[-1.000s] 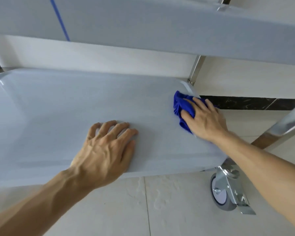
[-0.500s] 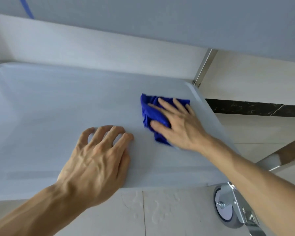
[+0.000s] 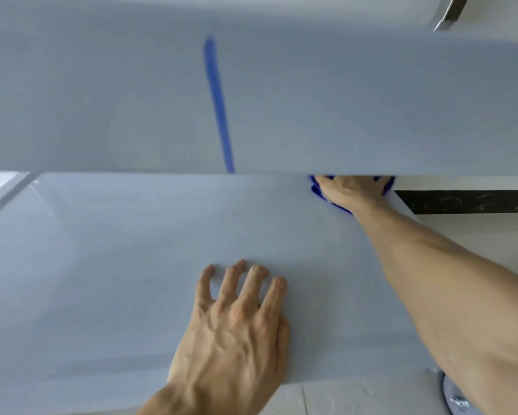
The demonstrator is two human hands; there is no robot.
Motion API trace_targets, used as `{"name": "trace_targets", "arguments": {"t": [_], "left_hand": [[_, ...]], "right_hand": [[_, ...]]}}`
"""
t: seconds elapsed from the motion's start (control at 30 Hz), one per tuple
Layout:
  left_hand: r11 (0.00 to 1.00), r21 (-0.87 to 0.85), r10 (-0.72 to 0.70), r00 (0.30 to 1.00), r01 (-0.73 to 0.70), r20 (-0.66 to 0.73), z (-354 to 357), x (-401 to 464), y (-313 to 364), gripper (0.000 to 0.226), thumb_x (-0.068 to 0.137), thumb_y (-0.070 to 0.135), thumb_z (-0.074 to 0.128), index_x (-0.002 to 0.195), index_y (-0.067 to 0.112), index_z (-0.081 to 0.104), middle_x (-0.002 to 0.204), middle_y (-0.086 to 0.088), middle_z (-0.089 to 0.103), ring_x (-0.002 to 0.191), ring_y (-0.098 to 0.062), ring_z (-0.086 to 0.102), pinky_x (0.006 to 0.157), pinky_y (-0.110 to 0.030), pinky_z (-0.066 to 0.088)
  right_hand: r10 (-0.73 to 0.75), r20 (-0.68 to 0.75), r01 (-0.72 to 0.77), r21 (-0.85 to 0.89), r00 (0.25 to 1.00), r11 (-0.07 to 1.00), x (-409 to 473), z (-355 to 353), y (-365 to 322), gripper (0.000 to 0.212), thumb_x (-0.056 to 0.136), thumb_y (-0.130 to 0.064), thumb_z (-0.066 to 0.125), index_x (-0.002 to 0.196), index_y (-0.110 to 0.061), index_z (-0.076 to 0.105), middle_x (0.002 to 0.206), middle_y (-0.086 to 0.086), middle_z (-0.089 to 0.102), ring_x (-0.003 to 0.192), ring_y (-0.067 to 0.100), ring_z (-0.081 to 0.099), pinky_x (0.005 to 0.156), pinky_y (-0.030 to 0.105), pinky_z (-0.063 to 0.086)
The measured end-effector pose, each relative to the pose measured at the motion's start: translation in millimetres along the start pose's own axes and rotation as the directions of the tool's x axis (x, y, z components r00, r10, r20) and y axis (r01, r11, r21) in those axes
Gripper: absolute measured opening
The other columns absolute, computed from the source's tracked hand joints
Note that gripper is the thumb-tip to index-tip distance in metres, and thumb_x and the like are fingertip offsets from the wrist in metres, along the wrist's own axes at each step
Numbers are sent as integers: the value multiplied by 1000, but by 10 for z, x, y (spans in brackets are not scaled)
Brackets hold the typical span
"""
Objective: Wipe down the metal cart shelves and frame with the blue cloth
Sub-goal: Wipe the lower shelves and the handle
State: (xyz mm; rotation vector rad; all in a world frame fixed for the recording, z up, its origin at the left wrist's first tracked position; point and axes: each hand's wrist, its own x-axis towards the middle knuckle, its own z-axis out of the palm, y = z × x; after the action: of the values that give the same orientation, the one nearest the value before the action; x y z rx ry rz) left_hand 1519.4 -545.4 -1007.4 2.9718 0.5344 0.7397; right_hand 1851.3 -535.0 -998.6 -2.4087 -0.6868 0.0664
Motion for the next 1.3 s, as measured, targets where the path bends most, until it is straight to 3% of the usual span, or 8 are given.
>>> {"name": "trace_targets", "arguments": {"t": [0.1,0.2,0.37,0.53,0.73,0.97,1.2,1.3], "left_hand": [[1000,19,17,1000,-17,12,-19,-2,-20,39,85,25,43,109,14,71,113,-11,67,108,-37,65,90,-59,48],[999,36,34,999,-35,16,-59,-1,-14,37,87,24,40,106,12,69,110,-11,65,102,-37,64,88,-56,49],[999,27,40,999,-39,-19,-108,-34,4,27,87,17,37,89,11,64,90,-7,61,85,-36,62,82,-53,50],[999,18,34,999,-34,-38,-103,-31,9,30,90,17,34,86,11,63,89,-7,59,81,-36,60,81,-52,50],[1000,21,7,999,-8,51,-151,-31,14,30,89,21,33,91,14,62,94,-5,60,85,-33,60,82,-53,49],[999,-1,-35,998,35,59,-193,-45,34,32,88,19,29,87,14,61,89,-2,59,81,-31,60,81,-50,49],[997,-68,-29,1000,28,-12,-241,-89,55,31,88,17,30,84,12,61,84,-2,58,74,-31,60,77,-47,50],[998,-55,0,1000,-1,-4,-268,-102,66,32,88,17,31,85,10,62,84,-4,59,73,-32,60,74,-46,52]], "right_hand": [[-238,29,235,-306,971,923,-193,195,-277,51,91,-63,40,122,-31,65,128,-8,66,127,23,55,111,40,37],[-385,207,437,-367,899,821,-582,214,-412,56,89,-68,39,142,-51,39,153,-15,42,143,25,34,118,54,18],[-596,361,692,-271,718,669,-1608,-183,19,60,90,-67,28,149,-58,18,164,-15,19,153,25,11,122,50,10],[-424,327,526,-361,845,770,-1719,-763,713,54,92,-68,24,145,-64,13,163,-25,9,153,9,4,123,34,5],[-49,97,91,-493,994,865,-1004,-496,425,53,94,-62,26,147,-52,23,163,-13,20,150,32,13,117,58,12],[-335,323,446,-381,885,810,-1824,-433,185,63,86,-71,24,148,-59,15,164,-19,14,153,27,9,121,53,6],[-549,357,642,-237,756,730,-2628,-936,572,52,95,-58,40,145,-46,42,157,-23,32,151,13,20,123,40,14],[-579,400,701,-333,711,631,-2768,-1092,755,56,91,-29,59,145,-39,45,155,-17,38,148,20,30,120,43,25]]}}
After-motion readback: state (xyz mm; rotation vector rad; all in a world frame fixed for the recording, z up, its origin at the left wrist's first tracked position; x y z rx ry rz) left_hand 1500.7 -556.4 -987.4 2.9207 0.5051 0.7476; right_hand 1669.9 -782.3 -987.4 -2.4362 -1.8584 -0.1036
